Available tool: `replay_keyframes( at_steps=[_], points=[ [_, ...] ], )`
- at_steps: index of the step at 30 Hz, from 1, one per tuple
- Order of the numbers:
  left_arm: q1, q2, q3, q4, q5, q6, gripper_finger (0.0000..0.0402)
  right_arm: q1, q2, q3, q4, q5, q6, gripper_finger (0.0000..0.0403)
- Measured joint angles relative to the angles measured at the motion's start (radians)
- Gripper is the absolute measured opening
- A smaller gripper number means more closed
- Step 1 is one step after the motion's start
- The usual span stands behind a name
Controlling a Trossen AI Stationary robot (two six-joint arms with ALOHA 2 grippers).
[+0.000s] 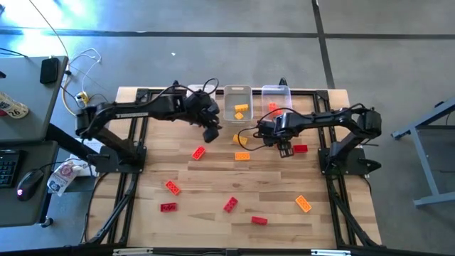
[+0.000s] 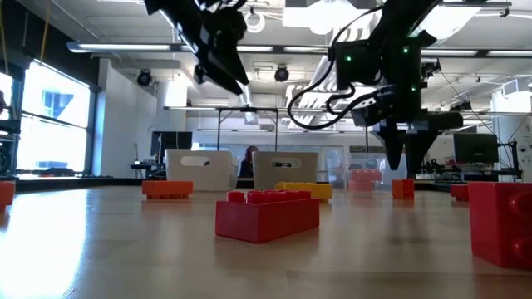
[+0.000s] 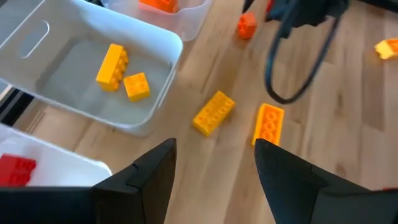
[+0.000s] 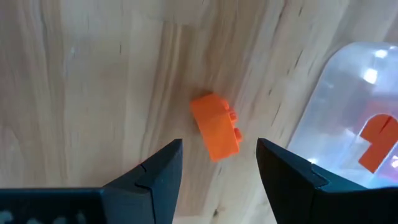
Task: Sort & place blocks by color
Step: Put the orange game piece into the transparent bin
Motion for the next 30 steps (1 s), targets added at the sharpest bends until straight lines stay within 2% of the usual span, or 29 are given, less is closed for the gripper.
replay_keyframes(
  at_steps=[14, 30],
  points=[
    [-0.045, -0.182, 0.0, -0.186, -0.01, -0.08, 0.0202, 0.0, 0.018, -0.011, 0.066, -0.027, -0.001, 0.0193],
    [-0.056, -0.199, 0.0, -0.209, -0.014, -0.096, 0.0202, 0.0, 0.138, -0.011, 0.067, 0.035, 0.012, 0.0188]
  ],
)
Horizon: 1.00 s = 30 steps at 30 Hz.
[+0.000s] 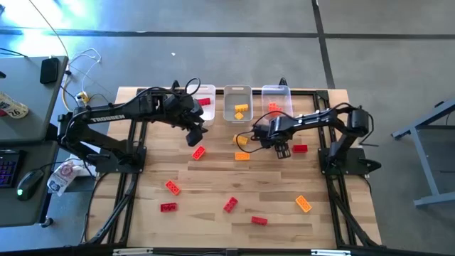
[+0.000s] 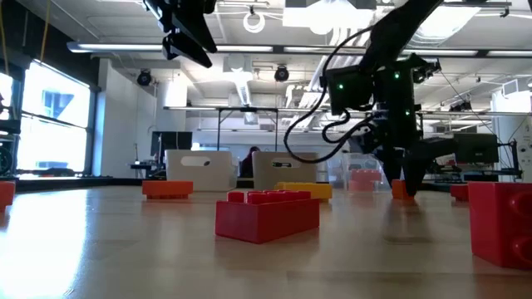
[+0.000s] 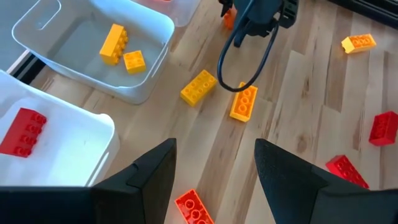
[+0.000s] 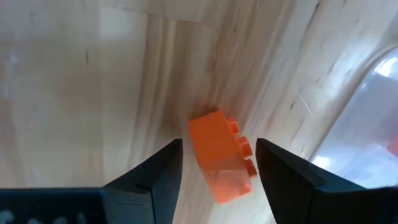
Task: Sort & place blocks by color
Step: Put the orange game piece into the transparent bin
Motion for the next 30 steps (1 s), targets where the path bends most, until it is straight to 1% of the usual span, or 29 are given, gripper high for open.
replay_keyframes(
  at_steps=[3, 10, 12, 15, 19, 24, 30],
  points=[
    [0.0, 0.0, 0.0, 0.0, 0.0, 0.006, 0.0202, 0.0, 0.012, 0.0, 0.003, 0.018, 0.017, 0.0167],
    [0.0, 0.0, 0.0, 0.0, 0.0, 0.026, 0.0202, 0.0, 0.017, 0.002, 0.007, 0.018, 0.017, 0.0082],
    [0.0, 0.0, 0.0, 0.0, 0.0, 0.026, 0.0202, 0.0, 0.017, 0.002, 0.007, 0.018, 0.017, 0.0066],
    [0.0, 0.0, 0.0, 0.0, 0.0, 0.026, 0.0202, 0.0, 0.017, 0.008, 0.006, -0.01, 0.023, 0.0066],
    [0.0, 0.0, 0.0, -0.007, 0.0, 0.026, 0.0202, 0.0, 0.008, 0.027, 0.011, -0.081, 0.05, 0.0066],
    [0.0, 0.001, 0.0, -0.024, 0.0, 0.026, 0.0202, 0.0, -0.021, 0.064, 0.011, -0.131, 0.077, 0.0067],
    [0.0, 0.006, 0.0, -0.049, 0.0, 0.026, 0.0202, 0.0, -0.08, 0.112, 0.014, -0.122, 0.078, 0.0069]
  ],
)
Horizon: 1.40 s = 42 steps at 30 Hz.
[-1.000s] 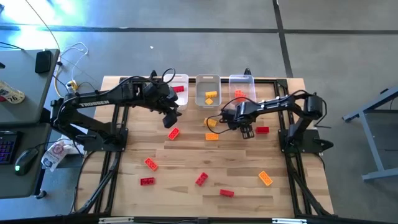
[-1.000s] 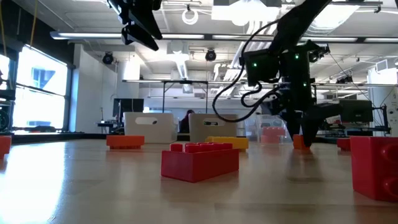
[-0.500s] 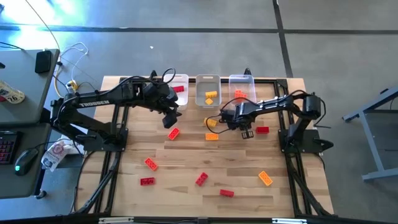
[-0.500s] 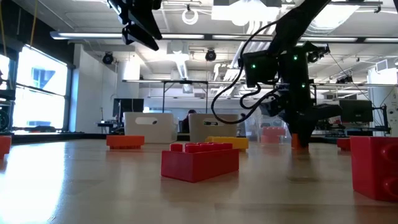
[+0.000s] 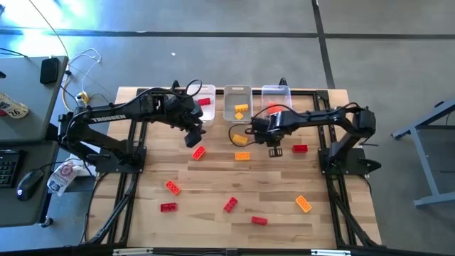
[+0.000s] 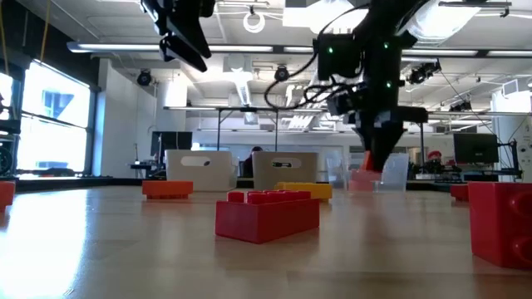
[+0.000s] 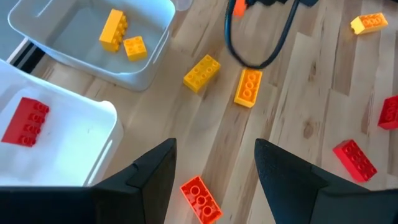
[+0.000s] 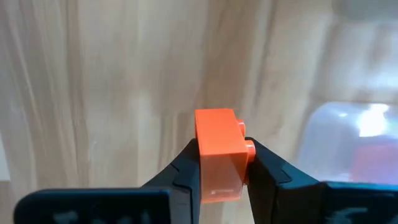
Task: Sort & place blocks by color
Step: Put the orange game piece into the transparent bin
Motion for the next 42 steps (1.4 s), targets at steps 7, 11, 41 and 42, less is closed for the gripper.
replay_keyframes(
  at_steps=[7, 11, 41, 42],
  points=[
    [-0.004, 0.0, 0.0, -0.099, 0.001, 0.05, 0.0202, -0.009, -0.086, 0.046, 0.019, 0.091, -0.004, 0.0071],
    [-0.023, 0.0, -0.003, -0.163, 0.003, 0.06, 0.0202, -0.034, -0.124, 0.057, 0.045, 0.204, -0.005, 0.0071],
    [-0.39, -0.001, -0.063, -0.198, 0.005, -0.127, 0.0202, -0.45, -0.14, 0.057, 0.145, 0.089, 0.315, 0.0073],
    [-0.403, -0.001, -0.063, -0.2, 0.005, -0.138, 0.0202, -0.457, -0.14, 0.057, 0.145, 0.088, 0.317, 0.0073]
  ],
)
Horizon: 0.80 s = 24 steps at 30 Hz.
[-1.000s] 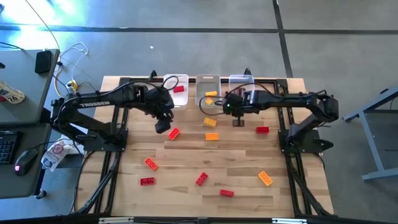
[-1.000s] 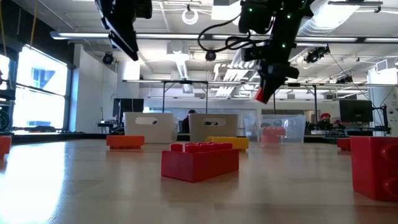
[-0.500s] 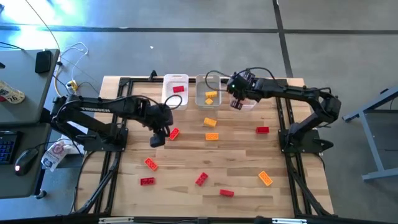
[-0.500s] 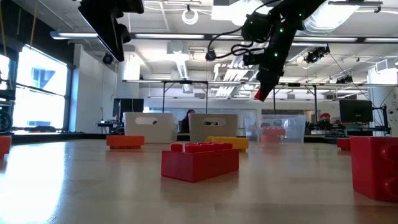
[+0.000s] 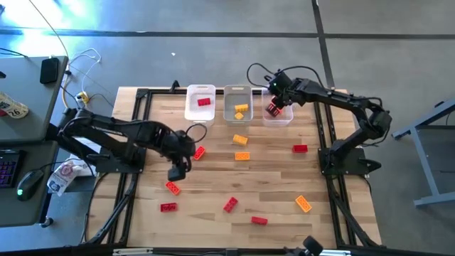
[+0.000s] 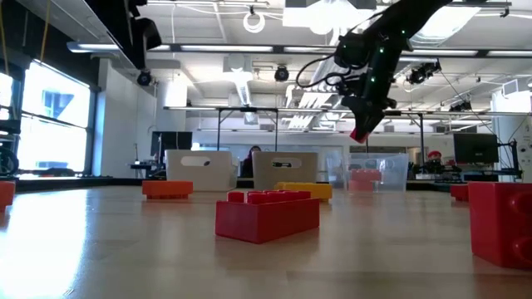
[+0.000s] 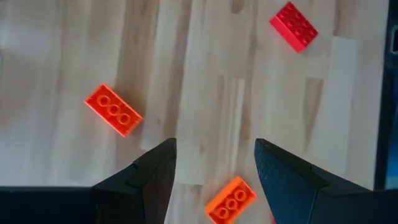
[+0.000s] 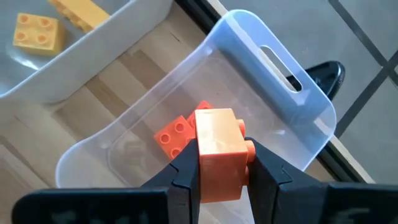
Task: Sort & place blocks by color
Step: Put the orange game piece into the transparent bin
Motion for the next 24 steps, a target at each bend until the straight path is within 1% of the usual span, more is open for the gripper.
replay_keyframes(
  at_steps=[3, 6, 12, 20, 24],
  points=[
    [-0.042, 0.0, 0.0, -0.019, 0.0, -0.044, 0.0202, -0.013, 0.0, 0.0, 0.0, -0.002, 0.0, 0.0073],
    [-0.088, 0.0, 0.0, -0.042, 0.0, -0.13, 0.0202, -0.025, 0.005, 0.0, 0.001, -0.003, 0.0, 0.0073],
    [-0.196, 0.002, 0.0, -0.073, -0.004, -0.279, 0.0202, -0.038, 0.059, 0.0, 0.0, -0.03, -0.002, 0.0073],
    [-0.356, 0.002, -0.002, -0.072, -0.073, -0.488, 0.0202, -0.037, 0.121, -0.001, -0.003, -0.05, 0.001, 0.0073],
    [-0.426, 0.002, -0.032, -0.071, -0.079, -0.607, 0.0202, -0.037, 0.125, -0.001, -0.004, -0.051, -0.001, 0.0074]
  ],
)
